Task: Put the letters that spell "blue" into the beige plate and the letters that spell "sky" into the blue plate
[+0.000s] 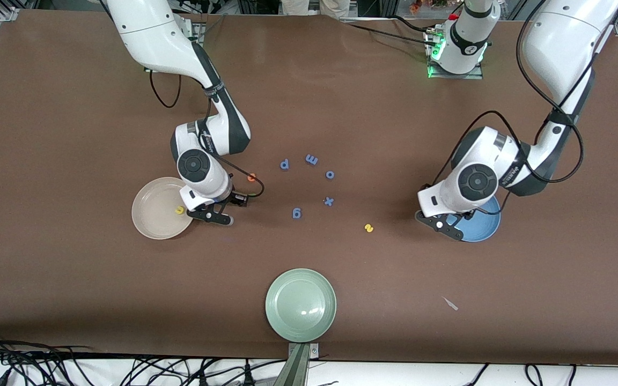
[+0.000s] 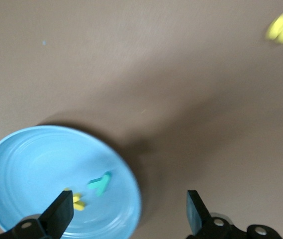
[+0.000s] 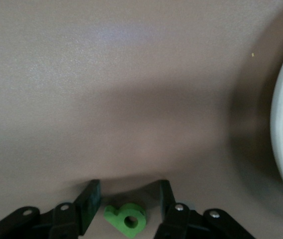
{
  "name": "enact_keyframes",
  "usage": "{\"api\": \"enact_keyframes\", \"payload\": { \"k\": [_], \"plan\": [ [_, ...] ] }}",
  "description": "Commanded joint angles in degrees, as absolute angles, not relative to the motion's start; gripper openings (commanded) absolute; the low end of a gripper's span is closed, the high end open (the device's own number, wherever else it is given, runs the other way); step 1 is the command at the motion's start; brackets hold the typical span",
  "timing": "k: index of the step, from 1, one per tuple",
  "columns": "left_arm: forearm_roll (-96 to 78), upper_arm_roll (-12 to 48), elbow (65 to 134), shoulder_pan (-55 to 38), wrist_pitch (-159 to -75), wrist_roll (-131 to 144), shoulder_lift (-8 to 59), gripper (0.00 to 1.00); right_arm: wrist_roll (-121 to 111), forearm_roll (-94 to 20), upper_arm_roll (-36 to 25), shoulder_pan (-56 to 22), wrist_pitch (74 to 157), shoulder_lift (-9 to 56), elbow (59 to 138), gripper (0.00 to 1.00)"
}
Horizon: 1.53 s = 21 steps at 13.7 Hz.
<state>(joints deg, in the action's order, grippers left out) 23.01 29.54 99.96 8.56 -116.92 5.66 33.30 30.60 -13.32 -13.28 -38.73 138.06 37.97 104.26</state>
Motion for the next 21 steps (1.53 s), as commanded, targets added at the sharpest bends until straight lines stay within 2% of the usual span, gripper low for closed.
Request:
{"api": "enact_keyframes", "payload": {
  "k": [1,11,17,18,19,20,21],
  "plan": [
    [21.37,30.06,96.43,5.38,-116.46,15.78,35.14,1.00,31.81,-14.41,-13.45,-39.55,139.40,37.88,105.64,0.56],
    [21.09,29.53,80.78,-3.25,-119.34,67.72,49.91,1.00,33.40,-15.64,-13.01,-39.55,134.21,35.33,105.64,0.56],
    [21.88,29.44,80.42,-4.48,-127.87,75.93,53.79,1.00,33.40,-15.73,-13.01,-39.64,134.73,35.07,106.70,0.56],
    [21.88,29.27,80.51,-5.00,-129.19,75.94,53.96,0.97,33.31,-15.65,-13.01,-39.55,134.82,35.07,106.79,0.56],
    [21.80,29.09,80.51,-5.44,-129.37,75.94,53.88,0.82,33.31,-15.73,-13.01,-39.55,134.82,35.07,106.96,0.56],
    [21.80,29.09,80.51,-5.45,-129.37,75.94,53.88,0.56,33.31,-15.73,-13.01,-39.55,134.91,35.07,107.14,0.55],
    [21.88,29.00,80.68,-5.45,-129.37,75.94,53.96,0.42,33.31,-15.73,-13.01,-39.55,135.43,35.07,107.31,0.54]
  ]
}}
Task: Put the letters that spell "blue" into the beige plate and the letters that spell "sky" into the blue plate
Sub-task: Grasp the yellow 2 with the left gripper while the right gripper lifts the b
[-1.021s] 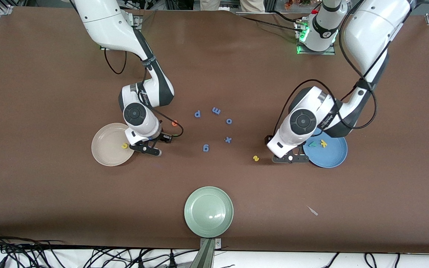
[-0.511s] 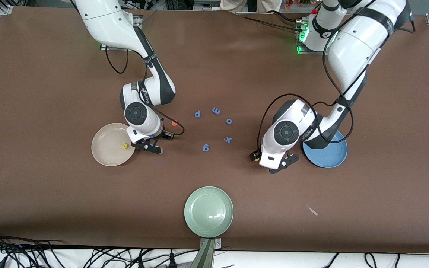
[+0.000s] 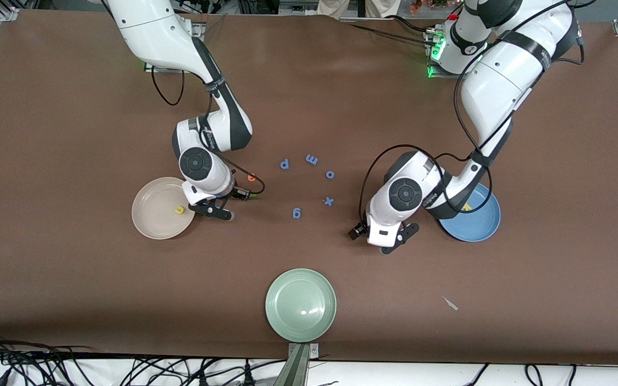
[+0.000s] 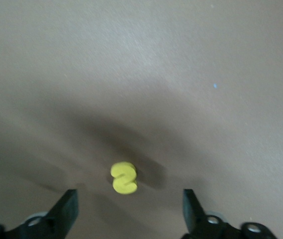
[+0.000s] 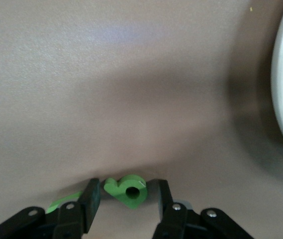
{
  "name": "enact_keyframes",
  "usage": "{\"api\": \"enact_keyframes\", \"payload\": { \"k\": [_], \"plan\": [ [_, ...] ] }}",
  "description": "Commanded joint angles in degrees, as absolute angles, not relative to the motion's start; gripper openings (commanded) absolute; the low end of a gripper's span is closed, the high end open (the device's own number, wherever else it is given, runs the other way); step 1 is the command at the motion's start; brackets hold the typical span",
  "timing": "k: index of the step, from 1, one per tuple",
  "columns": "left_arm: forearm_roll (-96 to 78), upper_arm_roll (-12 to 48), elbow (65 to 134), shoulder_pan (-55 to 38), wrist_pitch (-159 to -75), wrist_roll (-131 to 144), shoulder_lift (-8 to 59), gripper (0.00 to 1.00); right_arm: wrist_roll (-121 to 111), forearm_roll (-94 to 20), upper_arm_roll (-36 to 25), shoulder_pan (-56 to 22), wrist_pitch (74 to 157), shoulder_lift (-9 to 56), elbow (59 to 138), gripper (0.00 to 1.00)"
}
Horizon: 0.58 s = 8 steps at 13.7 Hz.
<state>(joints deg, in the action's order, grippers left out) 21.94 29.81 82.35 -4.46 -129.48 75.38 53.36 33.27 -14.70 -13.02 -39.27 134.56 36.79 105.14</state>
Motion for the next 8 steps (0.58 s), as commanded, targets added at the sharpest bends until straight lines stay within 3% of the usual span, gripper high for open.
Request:
{"api": "enact_keyframes", "payload": {
  "k": [1,6,8],
  "plan": [
    [21.88,28.92,80.86,-5.45,-129.37,75.94,53.88,0.41,33.31,-15.73,-12.92,-39.55,135.79,35.07,107.58,0.49],
    [21.97,27.51,81.21,-5.45,-129.37,75.94,53.88,0.39,32.70,-15.64,-12.92,-39.55,135.79,34.98,107.67,0.20],
    [21.97,27.42,81.21,-5.45,-129.55,75.94,53.96,0.37,32.26,-15.64,-13.01,-39.55,135.62,34.98,107.58,0.19]
  ]
}}
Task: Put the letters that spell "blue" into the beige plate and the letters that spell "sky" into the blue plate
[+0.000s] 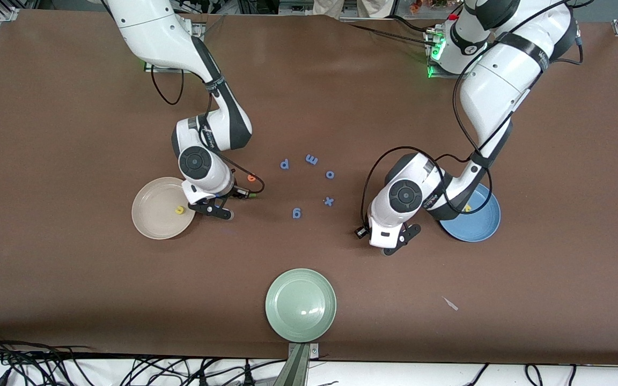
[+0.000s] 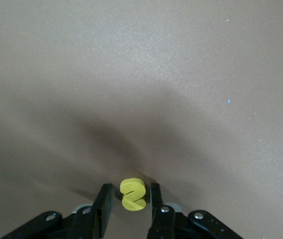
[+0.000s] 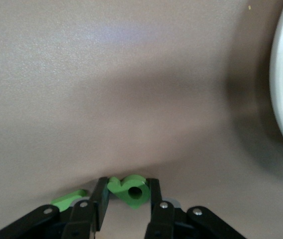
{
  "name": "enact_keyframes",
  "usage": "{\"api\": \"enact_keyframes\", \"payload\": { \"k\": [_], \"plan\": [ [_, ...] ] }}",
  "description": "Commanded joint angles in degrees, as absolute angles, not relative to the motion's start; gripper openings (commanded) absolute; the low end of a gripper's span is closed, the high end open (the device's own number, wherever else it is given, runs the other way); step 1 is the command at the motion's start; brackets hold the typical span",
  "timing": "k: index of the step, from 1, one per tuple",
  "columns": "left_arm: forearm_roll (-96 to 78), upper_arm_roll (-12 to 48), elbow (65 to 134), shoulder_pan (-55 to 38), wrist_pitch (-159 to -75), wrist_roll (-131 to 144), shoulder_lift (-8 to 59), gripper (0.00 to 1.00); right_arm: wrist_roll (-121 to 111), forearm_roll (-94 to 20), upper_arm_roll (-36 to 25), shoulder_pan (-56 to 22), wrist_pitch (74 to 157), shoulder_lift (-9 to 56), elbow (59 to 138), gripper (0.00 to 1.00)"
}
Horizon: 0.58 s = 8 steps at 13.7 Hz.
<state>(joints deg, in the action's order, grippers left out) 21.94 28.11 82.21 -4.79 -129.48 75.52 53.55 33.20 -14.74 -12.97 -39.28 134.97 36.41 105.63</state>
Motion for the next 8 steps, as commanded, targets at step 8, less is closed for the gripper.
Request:
{"api": "enact_keyframes", "payload": {
  "k": [8],
  "plan": [
    [22.15,27.42,80.69,-4.31,-122.46,75.06,50.81,0.00,14.97,-15.56,-21.87,-38.76,120.24,31.56,101.51,0.19]
  ]
}}
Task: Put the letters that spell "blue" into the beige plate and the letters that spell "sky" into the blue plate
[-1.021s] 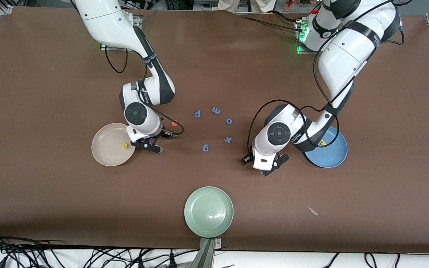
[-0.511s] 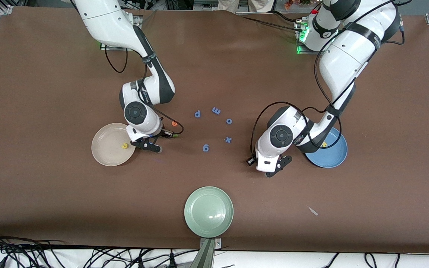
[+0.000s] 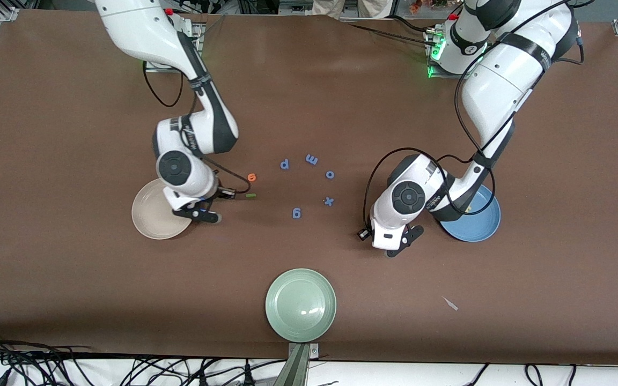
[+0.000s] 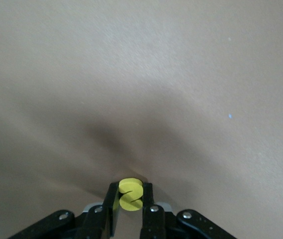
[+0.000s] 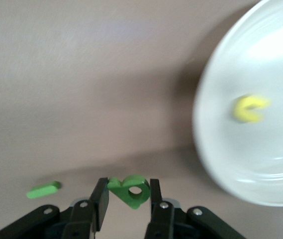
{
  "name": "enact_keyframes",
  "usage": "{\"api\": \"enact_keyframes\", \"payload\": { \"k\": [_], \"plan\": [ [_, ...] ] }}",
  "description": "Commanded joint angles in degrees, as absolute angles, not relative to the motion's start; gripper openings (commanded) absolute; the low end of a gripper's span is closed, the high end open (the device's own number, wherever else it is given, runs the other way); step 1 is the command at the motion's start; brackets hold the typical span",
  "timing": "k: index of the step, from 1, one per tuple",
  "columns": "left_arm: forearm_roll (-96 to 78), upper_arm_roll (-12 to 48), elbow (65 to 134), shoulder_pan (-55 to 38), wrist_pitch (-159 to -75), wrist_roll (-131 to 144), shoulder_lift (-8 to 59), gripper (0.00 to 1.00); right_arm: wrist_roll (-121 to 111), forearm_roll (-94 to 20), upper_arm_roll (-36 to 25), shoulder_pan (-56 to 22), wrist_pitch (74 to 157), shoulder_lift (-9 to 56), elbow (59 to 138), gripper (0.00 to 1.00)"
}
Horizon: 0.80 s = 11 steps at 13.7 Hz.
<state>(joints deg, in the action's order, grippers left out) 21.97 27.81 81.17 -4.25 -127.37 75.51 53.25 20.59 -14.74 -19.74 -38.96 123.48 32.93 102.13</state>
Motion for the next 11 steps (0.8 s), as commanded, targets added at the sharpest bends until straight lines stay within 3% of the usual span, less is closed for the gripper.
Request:
{"api": "enact_keyframes", "payload": {
  "k": [1,6,7,8,10,11],
  "plan": [
    [22.06,27.42,80.86,-4.05,-120.00,73.23,49.58,0.00,11.37,-15.56,-23.45,-38.76,119.71,31.12,102.04,0.20],
    [23.37,27.25,81.21,-0.45,-101.37,64.03,43.69,0.00,-0.79,-15.73,-28.65,-38.67,121.81,30.59,105.90,0.23],
    [24.16,27.33,81.30,1.82,-99.42,60.33,43.16,0.00,-0.70,-15.73,-28.65,-38.67,121.82,30.50,105.82,0.32],
    [24.26,27.51,81.91,4.19,-98.80,56.99,42.63,0.00,-0.36,-15.82,-28.57,-38.67,121.82,30.59,105.82,0.52],
    [25.91,27.33,83.93,8.06,-99.40,50.65,42.54,0.00,-0.09,-18.27,-28.57,-38.67,121.47,30.59,105.56,0.63],
    [27.58,27.51,84.81,11.22,-100.27,48.62,42.54,0.00,0.17,-18.63,-28.48,-38.76,121.38,30.59,105.38,0.64]
  ]
}}
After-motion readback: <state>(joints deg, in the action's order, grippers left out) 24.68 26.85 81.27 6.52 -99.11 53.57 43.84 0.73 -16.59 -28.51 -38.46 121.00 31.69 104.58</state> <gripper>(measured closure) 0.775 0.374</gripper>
